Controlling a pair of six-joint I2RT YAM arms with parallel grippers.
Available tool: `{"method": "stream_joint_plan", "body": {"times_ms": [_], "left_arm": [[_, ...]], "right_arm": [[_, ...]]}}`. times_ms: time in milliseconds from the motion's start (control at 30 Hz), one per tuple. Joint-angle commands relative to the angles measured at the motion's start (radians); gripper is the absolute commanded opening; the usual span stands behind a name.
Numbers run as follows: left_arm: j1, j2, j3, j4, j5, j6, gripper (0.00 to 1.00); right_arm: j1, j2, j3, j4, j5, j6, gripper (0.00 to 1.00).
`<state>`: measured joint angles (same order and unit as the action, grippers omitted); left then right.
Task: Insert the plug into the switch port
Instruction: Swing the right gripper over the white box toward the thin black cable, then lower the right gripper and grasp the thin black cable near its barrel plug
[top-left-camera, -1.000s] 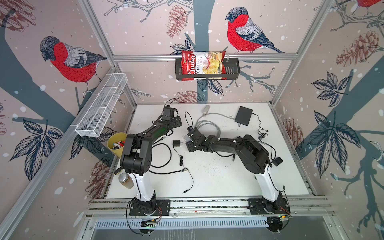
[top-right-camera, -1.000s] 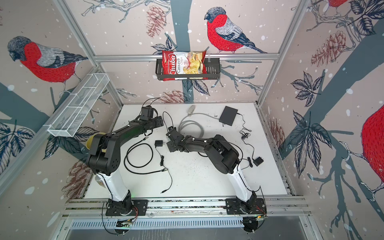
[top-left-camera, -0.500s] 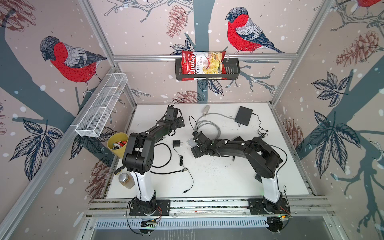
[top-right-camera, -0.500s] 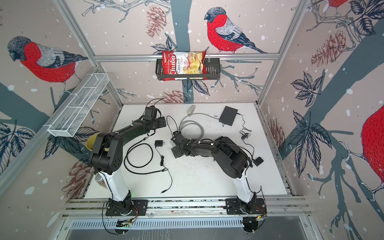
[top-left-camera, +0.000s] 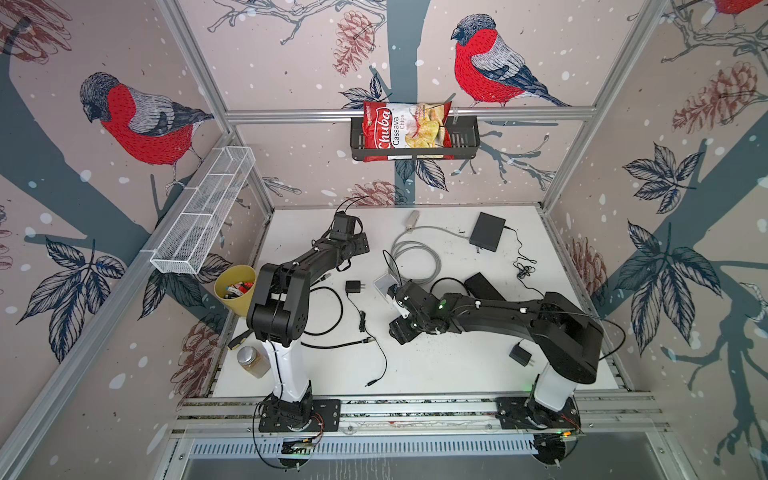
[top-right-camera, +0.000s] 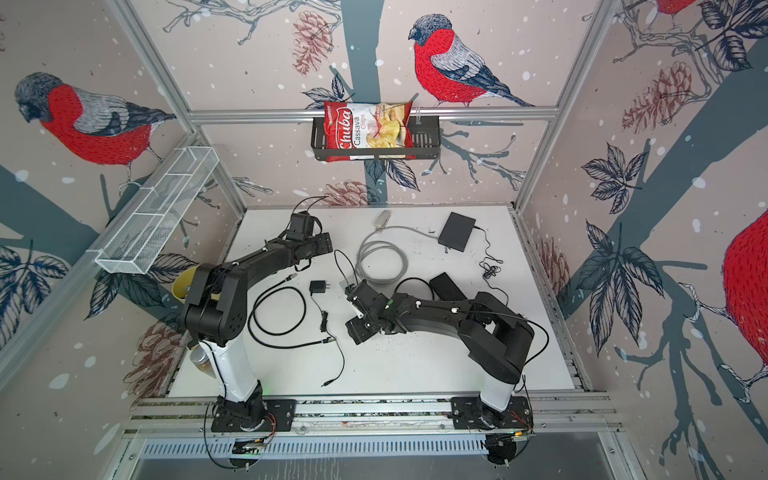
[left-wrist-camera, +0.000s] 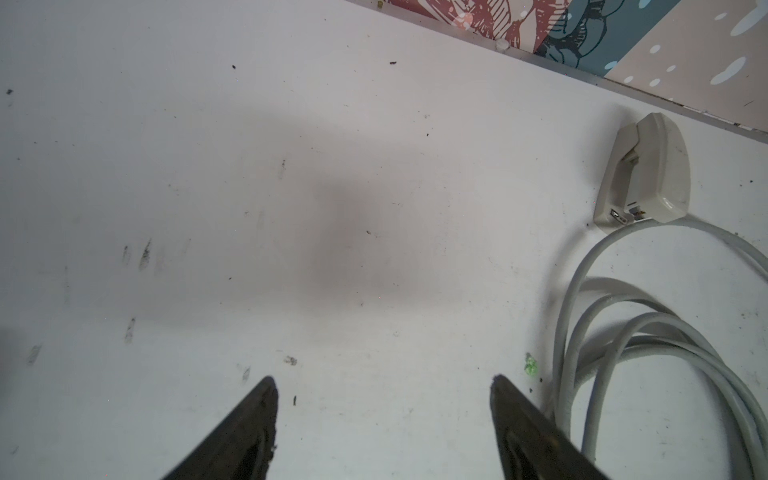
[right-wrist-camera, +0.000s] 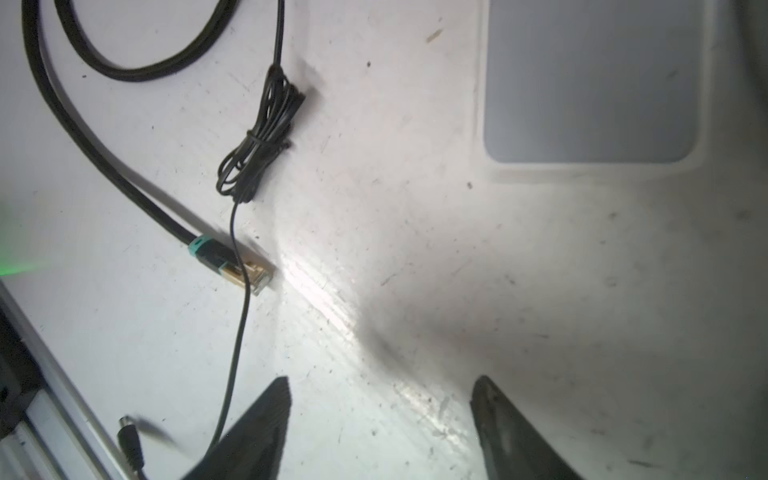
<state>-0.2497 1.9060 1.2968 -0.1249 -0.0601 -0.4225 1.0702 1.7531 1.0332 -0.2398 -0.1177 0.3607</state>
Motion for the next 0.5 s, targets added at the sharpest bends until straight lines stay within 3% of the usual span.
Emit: {"method": "stream_joint_plan", "body": {"times_ms": [0,333,467], "left_arm": [[-0.004,0.0,0.007,0.001,-0.001,-0.01,0.8],[-0.004,-0.018,-0.003,-0.002,-0.013,-0.005,0.8],[-0.004,-0.028,-0.004,-0.002,-0.014,-0.003,0.8]], "right_arm": [[0.028,0.013,-0.015,0.058,-0.118,0.078,0.64],[0.128,0.058,0.033,0.031,-0.073,0.157,0.52],[0.14,0.109,0.058,0.003,-0.047,0.164,0.38]]}}
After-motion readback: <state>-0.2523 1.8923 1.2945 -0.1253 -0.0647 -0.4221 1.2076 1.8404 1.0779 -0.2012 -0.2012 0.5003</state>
